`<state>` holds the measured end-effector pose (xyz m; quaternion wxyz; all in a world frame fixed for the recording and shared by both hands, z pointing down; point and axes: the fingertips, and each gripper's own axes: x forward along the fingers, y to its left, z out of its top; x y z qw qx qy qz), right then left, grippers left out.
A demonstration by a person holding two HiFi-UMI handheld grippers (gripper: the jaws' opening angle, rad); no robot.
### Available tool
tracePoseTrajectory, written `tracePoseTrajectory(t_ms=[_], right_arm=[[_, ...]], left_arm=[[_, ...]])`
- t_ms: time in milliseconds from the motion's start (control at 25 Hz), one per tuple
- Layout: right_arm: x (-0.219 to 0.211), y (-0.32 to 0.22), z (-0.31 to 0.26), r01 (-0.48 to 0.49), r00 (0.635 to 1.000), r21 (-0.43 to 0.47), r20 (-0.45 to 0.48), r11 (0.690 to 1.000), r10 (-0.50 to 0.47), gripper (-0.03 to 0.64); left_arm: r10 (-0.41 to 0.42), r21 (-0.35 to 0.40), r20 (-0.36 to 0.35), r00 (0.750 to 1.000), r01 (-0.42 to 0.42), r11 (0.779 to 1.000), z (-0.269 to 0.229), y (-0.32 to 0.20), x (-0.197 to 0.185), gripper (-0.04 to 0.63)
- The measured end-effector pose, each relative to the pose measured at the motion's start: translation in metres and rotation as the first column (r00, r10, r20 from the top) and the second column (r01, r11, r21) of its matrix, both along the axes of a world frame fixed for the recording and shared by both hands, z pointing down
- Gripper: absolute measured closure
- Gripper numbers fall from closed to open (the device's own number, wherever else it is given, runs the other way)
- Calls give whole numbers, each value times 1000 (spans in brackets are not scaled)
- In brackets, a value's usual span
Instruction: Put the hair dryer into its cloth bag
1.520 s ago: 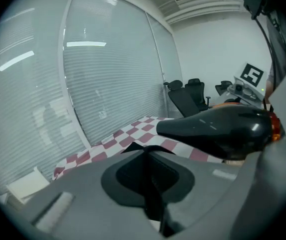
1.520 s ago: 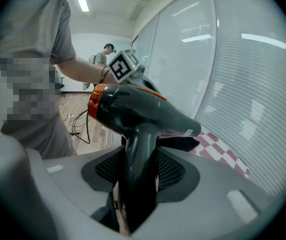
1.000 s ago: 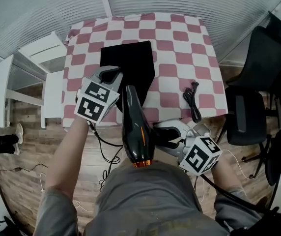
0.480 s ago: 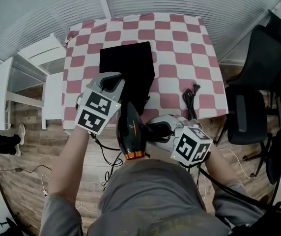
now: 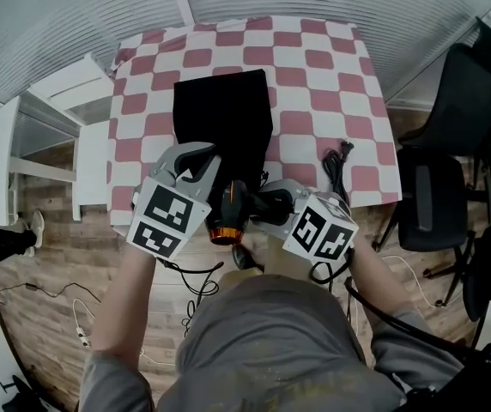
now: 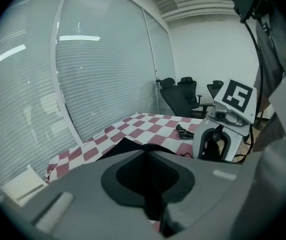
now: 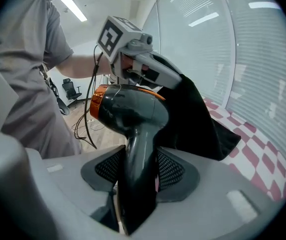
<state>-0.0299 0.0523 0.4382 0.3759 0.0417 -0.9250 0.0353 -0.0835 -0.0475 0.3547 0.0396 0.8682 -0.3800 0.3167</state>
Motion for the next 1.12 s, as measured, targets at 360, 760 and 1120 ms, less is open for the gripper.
tracePoseTrajectory(t_ms=[360, 760, 1120], right_arm=[[1, -37, 7, -51, 997, 1, -58, 999, 51, 403], [-2, -71, 16, -90, 990, 8, -107, 996, 90, 403], [0, -120, 20, -219, 965, 24, -142, 976, 220, 403]], left_arm=[[3, -9, -5, 1000, -3, 1000, 6, 8, 6, 584], [-29, -42, -25, 999, 28, 999, 7, 2, 11, 584], [-74, -53, -24, 997, 73, 996, 6, -13, 20, 581]])
